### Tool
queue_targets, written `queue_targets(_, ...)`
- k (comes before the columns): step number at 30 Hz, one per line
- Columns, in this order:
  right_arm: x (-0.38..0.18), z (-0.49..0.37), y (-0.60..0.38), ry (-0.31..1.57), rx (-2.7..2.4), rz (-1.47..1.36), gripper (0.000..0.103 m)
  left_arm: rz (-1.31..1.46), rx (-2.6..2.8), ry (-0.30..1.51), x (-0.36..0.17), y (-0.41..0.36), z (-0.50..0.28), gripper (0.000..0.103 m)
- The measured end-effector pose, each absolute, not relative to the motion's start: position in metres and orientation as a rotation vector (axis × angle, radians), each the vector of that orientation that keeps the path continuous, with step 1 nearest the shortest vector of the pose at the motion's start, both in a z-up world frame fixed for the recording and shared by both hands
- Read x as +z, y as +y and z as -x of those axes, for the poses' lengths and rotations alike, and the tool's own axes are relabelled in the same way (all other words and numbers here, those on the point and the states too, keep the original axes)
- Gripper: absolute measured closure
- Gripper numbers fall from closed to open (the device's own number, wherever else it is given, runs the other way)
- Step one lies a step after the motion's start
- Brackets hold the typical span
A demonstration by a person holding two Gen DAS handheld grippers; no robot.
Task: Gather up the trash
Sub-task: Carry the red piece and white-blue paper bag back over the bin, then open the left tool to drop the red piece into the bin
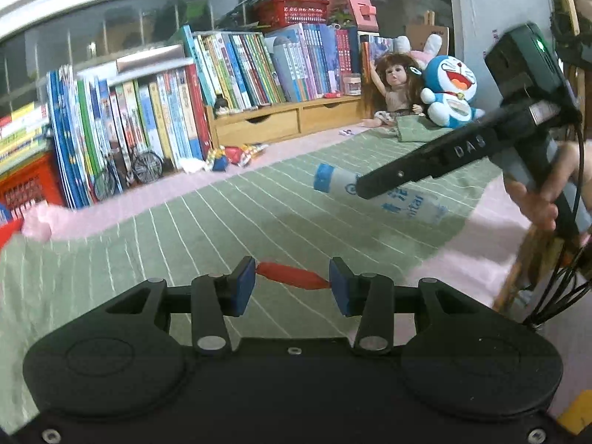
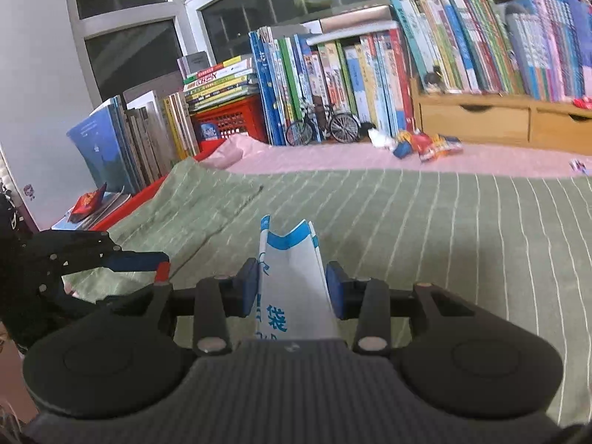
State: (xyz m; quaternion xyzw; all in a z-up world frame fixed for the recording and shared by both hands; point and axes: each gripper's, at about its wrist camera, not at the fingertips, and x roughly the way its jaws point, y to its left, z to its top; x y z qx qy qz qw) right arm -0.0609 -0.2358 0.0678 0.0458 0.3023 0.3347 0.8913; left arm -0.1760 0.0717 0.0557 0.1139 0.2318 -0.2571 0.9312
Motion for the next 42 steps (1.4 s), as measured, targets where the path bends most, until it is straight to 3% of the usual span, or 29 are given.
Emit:
queue_targets(18,0.062,0.18,-0.268,0.633,0.761,-0.103,0.058,-0.2,-0.581,0.527,0.04,0.076,0.271,0.061)
queue_targets(30,0.01,0.243,-0.259,0.74,0.735,-0.123,0.058,-0.139,-0.601,0.644,-0.008,0.063,0.333,0.061)
queue_targets(42,-0.034,0.264,-0.257,0.823,0.606,-0.224,0.058,-0.13,-0.557,0.709,-0.055,0.049,0.332,0.061)
